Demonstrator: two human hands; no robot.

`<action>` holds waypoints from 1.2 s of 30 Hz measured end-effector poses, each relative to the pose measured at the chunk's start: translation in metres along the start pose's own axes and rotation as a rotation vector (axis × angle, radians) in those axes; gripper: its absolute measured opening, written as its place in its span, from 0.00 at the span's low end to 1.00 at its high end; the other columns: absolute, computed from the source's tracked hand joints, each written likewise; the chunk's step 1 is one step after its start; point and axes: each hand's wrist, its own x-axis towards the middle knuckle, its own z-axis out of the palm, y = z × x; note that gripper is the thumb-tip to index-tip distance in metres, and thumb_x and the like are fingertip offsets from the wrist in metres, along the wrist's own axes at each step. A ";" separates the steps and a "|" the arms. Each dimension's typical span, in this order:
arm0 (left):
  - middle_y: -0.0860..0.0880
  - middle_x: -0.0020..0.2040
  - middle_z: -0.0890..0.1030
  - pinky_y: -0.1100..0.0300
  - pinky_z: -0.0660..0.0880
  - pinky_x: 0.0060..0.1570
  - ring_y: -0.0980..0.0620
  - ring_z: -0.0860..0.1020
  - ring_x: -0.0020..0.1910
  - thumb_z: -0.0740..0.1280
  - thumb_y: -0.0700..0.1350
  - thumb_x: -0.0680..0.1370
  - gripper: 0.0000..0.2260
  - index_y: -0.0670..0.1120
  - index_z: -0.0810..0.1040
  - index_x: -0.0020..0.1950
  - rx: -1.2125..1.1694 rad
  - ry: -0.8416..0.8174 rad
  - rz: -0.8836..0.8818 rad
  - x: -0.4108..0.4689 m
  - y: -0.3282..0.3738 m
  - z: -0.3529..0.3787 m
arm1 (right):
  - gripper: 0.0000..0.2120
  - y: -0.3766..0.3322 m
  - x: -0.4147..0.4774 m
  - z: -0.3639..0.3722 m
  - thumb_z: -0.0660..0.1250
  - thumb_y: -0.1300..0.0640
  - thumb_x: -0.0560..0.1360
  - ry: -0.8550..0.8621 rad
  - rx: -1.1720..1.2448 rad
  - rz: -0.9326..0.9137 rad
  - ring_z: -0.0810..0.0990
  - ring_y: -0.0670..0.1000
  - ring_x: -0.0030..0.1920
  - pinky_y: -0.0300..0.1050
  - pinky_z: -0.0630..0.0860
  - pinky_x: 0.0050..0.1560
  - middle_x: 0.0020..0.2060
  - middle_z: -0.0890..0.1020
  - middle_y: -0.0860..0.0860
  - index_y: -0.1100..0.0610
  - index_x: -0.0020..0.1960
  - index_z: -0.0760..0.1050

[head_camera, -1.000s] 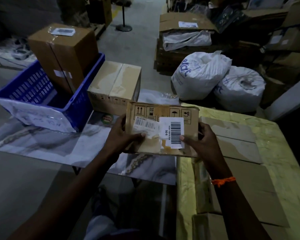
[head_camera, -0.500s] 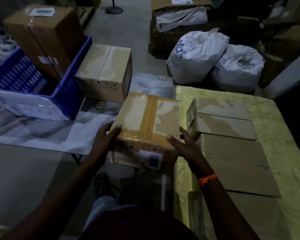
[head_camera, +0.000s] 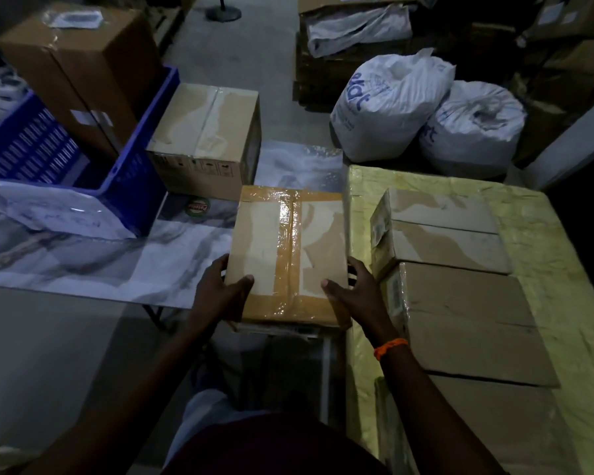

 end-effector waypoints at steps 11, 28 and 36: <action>0.44 0.66 0.79 0.40 0.78 0.61 0.42 0.77 0.65 0.78 0.59 0.68 0.37 0.47 0.71 0.73 0.124 -0.021 0.100 0.065 0.031 0.004 | 0.34 -0.039 0.054 0.015 0.80 0.53 0.70 0.096 -0.077 0.014 0.81 0.56 0.61 0.50 0.80 0.58 0.62 0.82 0.54 0.55 0.72 0.71; 0.48 0.57 0.80 0.70 0.78 0.48 0.58 0.79 0.58 0.79 0.48 0.73 0.25 0.46 0.69 0.62 -0.133 0.210 0.296 0.043 0.045 -0.005 | 0.23 -0.068 0.026 0.001 0.64 0.38 0.80 0.352 0.328 -0.072 0.81 0.48 0.56 0.29 0.73 0.41 0.52 0.79 0.43 0.55 0.64 0.74; 0.47 0.69 0.74 0.42 0.77 0.64 0.50 0.75 0.68 0.63 0.70 0.78 0.34 0.47 0.68 0.73 -0.149 0.131 0.465 0.021 0.026 -0.014 | 0.23 -0.037 0.001 -0.002 0.57 0.20 0.71 0.258 0.365 -0.143 0.81 0.42 0.55 0.59 0.80 0.60 0.53 0.81 0.33 0.27 0.61 0.72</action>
